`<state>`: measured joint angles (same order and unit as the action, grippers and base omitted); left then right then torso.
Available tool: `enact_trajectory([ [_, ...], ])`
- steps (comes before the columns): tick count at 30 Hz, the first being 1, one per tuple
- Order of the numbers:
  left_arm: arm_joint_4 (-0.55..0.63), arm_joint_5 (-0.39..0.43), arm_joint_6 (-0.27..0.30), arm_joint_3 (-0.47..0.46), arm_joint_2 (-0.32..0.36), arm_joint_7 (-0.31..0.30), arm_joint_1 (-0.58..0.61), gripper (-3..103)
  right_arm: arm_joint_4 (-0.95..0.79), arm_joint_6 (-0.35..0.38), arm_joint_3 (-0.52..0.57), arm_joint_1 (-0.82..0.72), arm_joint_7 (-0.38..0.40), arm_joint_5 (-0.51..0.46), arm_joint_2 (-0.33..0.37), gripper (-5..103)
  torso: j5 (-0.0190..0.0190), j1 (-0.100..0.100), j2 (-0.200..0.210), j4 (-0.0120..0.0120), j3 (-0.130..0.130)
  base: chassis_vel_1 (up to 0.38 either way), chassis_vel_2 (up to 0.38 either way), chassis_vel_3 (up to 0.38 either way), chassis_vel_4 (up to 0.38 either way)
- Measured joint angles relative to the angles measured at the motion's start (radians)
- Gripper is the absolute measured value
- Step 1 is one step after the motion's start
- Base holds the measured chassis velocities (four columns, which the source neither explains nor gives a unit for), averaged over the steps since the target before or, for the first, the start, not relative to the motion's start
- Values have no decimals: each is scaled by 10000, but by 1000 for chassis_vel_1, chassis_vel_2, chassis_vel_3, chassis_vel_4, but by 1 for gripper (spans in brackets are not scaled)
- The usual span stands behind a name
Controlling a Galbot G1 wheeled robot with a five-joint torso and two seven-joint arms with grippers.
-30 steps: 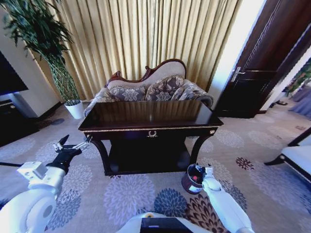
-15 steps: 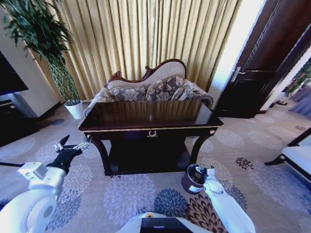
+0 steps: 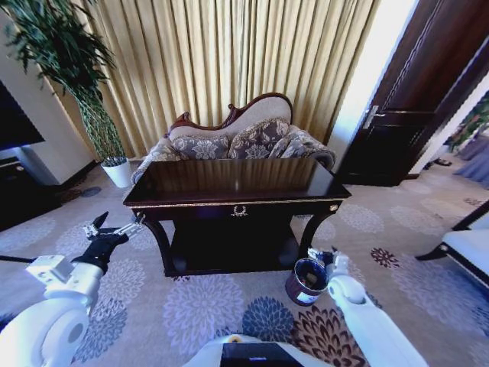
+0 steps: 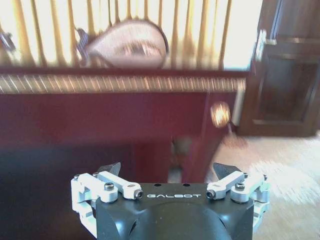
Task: Move to the front of the table and place the trash on the table into the trash bin.
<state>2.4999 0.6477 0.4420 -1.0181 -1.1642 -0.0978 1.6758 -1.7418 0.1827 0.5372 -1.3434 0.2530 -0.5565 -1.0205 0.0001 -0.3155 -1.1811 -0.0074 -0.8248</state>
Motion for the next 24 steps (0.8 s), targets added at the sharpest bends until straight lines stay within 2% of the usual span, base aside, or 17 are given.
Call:
enact_trajectory([
  [5, 0, 11, -42, 11, -32, 4, -173, 100, -2906, 563, 856, -952, 159, -402, 339, 100, -2, 0, 0, 1, 0, 0, 0, 0, 0],
  [10, 0, 19, -77, 17, -54, 12, -216, 100, -4463, 877, 1385, -1844, 236, -422, 412, 100, -1, 0, 0, -3, 1, 0, 0, 0, 0],
  [13, 1, 26, -88, 32, -43, 25, -264, 100, -5889, 1277, 1720, -2468, 621, -426, 385, 100, -1, 1, -1, -1, 1, 0, 0, 0, 0],
  [24, 1, 73, -98, -14, 154, 31, -373, 100, -7154, 1715, 1978, -2825, 1087, -889, 437, 100, 0, -1, 0, 0, 0, 0, 0, 0, 0],
])
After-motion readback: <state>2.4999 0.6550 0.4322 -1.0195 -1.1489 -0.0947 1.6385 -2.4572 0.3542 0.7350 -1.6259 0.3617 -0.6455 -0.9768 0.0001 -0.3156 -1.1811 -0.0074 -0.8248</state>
